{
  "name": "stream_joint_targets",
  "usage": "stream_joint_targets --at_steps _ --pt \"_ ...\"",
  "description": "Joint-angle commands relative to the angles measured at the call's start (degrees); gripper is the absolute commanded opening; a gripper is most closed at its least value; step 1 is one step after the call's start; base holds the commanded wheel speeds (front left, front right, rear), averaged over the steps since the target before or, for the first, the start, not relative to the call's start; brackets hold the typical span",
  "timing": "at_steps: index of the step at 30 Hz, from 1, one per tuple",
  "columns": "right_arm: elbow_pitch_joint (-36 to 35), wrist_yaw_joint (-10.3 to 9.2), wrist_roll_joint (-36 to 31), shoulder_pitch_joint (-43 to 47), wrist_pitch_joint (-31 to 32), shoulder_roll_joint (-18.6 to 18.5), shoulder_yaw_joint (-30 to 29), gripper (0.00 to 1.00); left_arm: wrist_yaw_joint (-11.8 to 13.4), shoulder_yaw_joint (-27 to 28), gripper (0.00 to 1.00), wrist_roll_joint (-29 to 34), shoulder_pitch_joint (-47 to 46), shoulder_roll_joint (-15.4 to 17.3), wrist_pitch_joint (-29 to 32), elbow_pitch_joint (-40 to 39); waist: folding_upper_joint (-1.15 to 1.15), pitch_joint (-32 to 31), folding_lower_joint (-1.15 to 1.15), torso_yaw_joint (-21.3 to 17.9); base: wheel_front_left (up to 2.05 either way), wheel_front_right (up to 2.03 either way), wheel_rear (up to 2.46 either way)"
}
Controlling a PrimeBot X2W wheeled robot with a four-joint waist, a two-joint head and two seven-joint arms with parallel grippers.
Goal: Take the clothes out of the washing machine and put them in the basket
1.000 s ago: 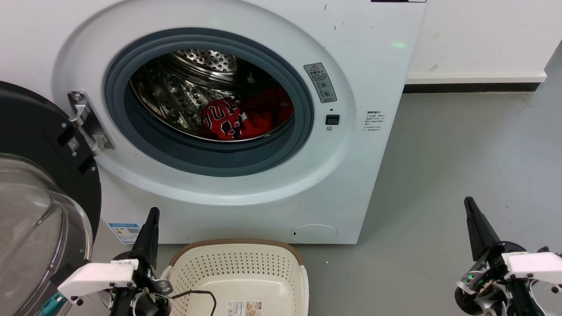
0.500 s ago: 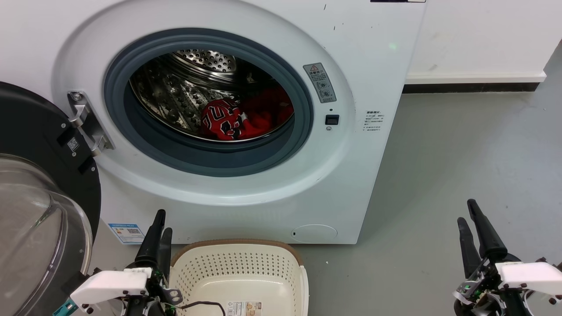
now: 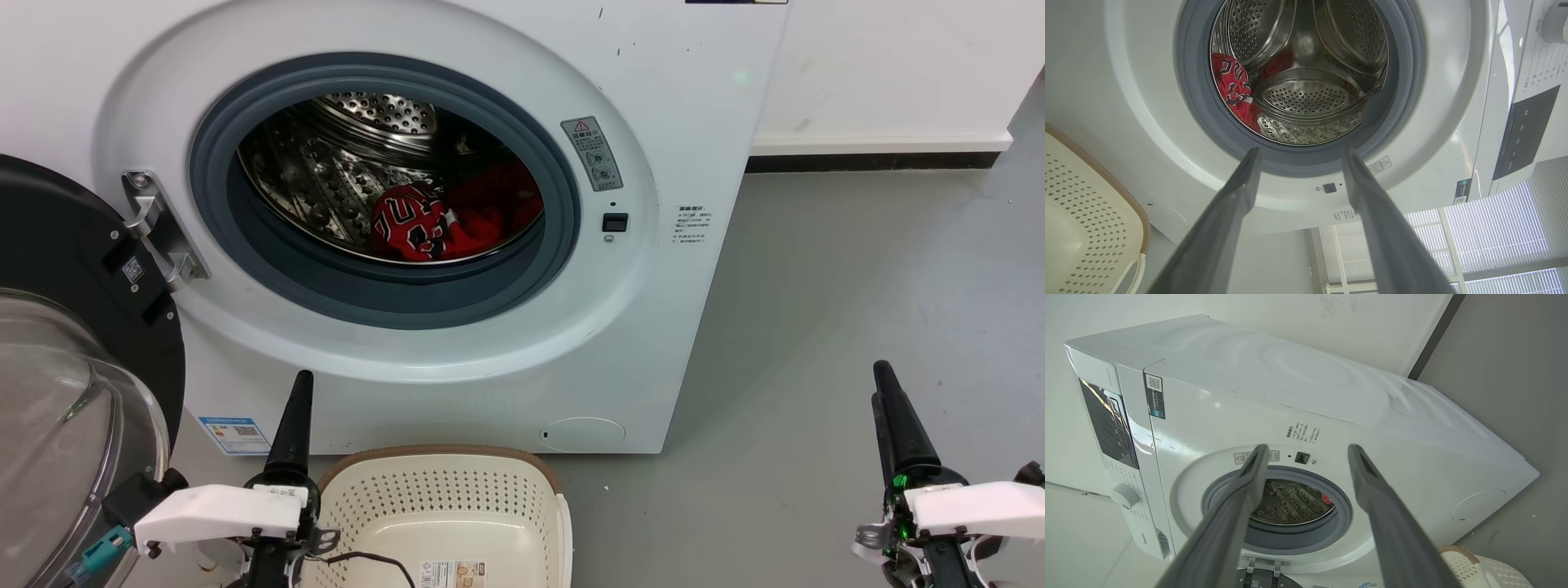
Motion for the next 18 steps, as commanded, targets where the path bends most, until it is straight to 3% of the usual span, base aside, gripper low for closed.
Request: stream_joint_targets --at_steps 1,4,5,18 --pt "-1.59 0.00 -2.23 -0.23 -0.56 -0.07 0.19 1.00 -0.01 0.08 1.00 2.45 -1.79 0.18 -0.54 -1.35 0.00 0.01 0.00 -0.02 0.00 0.00 0.00" --pt "-2.46 0.00 -7.44 0.04 -1.26 -0.07 0.58 1.00 -0.01 0.29 1.00 6.50 -1.80 0.11 -1.23 -1.85 0.00 0.02 0.00 -0.06 0.00 0.00 0.00" --pt "-3.28 0.00 -12.29 0.34 -1.92 -0.07 1.09 1.00 -0.01 0.32 1.00 10.43 -1.70 0.08 -1.90 -2.35 0.00 0.01 0.00 -0.07 0.00 0.00 0.00" --pt "-3.94 0.00 -27.94 1.82 -4.48 -0.06 2.13 1.00 1.03 -1.53 1.00 24.48 -1.07 0.07 -4.57 -3.36 0.00 -0.15 0.00 0.19 0.00 0.00 0.00"
